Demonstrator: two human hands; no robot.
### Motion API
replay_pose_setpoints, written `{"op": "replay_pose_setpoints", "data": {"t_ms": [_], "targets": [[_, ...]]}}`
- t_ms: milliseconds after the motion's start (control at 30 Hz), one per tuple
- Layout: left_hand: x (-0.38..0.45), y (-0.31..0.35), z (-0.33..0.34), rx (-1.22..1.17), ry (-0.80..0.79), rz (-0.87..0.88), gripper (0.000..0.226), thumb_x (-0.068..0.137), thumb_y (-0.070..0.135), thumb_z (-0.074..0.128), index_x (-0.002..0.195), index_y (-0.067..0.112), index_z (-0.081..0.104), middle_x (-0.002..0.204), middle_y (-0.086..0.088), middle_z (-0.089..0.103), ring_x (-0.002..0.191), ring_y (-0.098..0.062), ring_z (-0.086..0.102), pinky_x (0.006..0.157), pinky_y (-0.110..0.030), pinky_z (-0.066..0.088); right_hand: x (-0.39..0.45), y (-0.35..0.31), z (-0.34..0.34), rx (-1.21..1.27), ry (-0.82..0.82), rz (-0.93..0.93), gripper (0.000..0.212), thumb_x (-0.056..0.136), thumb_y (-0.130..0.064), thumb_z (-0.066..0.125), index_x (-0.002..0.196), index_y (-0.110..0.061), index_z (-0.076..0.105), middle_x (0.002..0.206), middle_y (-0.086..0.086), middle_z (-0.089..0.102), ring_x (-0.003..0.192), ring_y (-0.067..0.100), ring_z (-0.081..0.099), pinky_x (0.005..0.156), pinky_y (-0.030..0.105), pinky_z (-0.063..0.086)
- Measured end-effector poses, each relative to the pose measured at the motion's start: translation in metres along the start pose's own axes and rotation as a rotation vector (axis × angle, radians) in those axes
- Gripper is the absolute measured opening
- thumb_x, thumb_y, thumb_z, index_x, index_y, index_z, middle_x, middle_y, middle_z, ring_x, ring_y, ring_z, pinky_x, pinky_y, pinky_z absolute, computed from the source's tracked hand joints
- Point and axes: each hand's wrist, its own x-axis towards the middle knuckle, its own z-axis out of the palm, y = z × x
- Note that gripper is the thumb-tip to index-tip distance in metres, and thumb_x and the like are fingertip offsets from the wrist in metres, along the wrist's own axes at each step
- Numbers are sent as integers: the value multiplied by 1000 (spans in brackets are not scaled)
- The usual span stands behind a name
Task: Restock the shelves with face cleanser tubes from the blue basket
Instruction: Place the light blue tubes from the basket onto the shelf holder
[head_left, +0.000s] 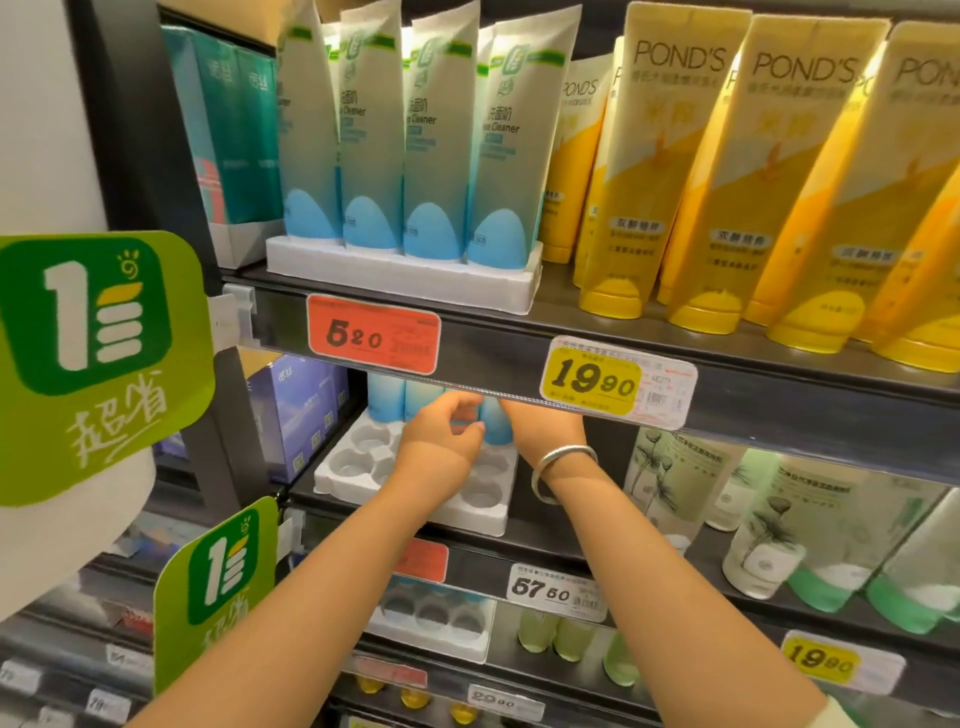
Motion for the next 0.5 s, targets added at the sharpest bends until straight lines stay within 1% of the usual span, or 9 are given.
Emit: {"op": "replay_pose_setpoints", "data": {"t_ms": [67, 133, 200, 233, 267, 300, 367, 433, 500], "targets": [[0, 1, -11, -89, 14, -16, 26, 89, 6, 54, 113, 12, 60, 101, -5, 62, 88, -19, 59, 80, -26, 46, 3, 0, -1, 125, 29, 47, 29, 100, -19, 32, 117, -9, 53, 124, 12, 55, 119, 27, 48, 96, 31, 35], [-4, 3, -21, -192, 23, -36, 23, 90, 5, 53, 111, 9, 60, 93, -4, 61, 87, -23, 62, 83, -33, 50, 3, 1, -2, 386, 59, 173, 32, 98, -25, 40, 108, -4, 61, 112, 16, 62, 107, 30, 56, 88, 30, 40], [-13, 2, -26, -268, 20, -53, 20, 91, 4, 52, 108, 10, 60, 84, 2, 60, 75, -14, 63, 73, -25, 50, 0, 5, 2, 711, 139, 284, 25, 92, -25, 54, 84, -3, 65, 89, 16, 65, 78, 22, 59, 69, 15, 43], [-18, 2, -29, -309, 11, -64, 18, 91, 4, 52, 105, 12, 60, 84, 2, 60, 71, -8, 61, 68, -19, 48, -2, 7, 2, 784, 200, 324, 28, 89, -23, 59, 67, -7, 59, 73, 11, 61, 65, 17, 54, 60, 9, 41], [-23, 1, -31, -352, 1, -80, 17, 91, 4, 51, 101, 16, 59, 85, 2, 60, 68, -6, 60, 64, -16, 47, -6, 7, 2, 807, 231, 344, 34, 88, -22, 60, 57, -10, 52, 63, 7, 55, 60, 17, 50, 59, 11, 41], [-27, 1, -34, -392, -11, -94, 17, 91, 5, 51, 96, 18, 59, 86, 2, 61, 68, -5, 59, 63, -15, 47, -8, 9, 2, 820, 247, 358, 36, 88, -23, 60, 56, -11, 48, 61, 6, 53, 63, 20, 53, 66, 20, 47], [-36, -1, -41, -452, -38, -116, 18, 92, 6, 51, 91, 23, 59, 87, 3, 62, 70, -6, 59, 64, -16, 47, -14, 9, 0, 865, 263, 387, 21, 88, -22, 59, 72, -11, 50, 75, 10, 60, 80, 28, 62, 79, 42, 52], [-46, -5, -47, -510, -63, -143, 19, 91, 6, 52, 89, 23, 60, 86, 4, 63, 71, -7, 59, 65, -16, 48, -25, 6, -3, 917, 256, 386, 11, 90, -20, 55, 80, -18, 51, 82, 8, 62, 77, 23, 64, 74, 40, 53], [-56, -10, -54, -551, -103, -179, 19, 90, 7, 54, 87, 24, 62, 85, 5, 64, 69, -5, 60, 64, -15, 50, -42, 1, -3, 959, 241, 379, 18, 92, -18, 52, 76, -24, 53, 76, 1, 62, 64, 12, 61, 62, 28, 51]]}}
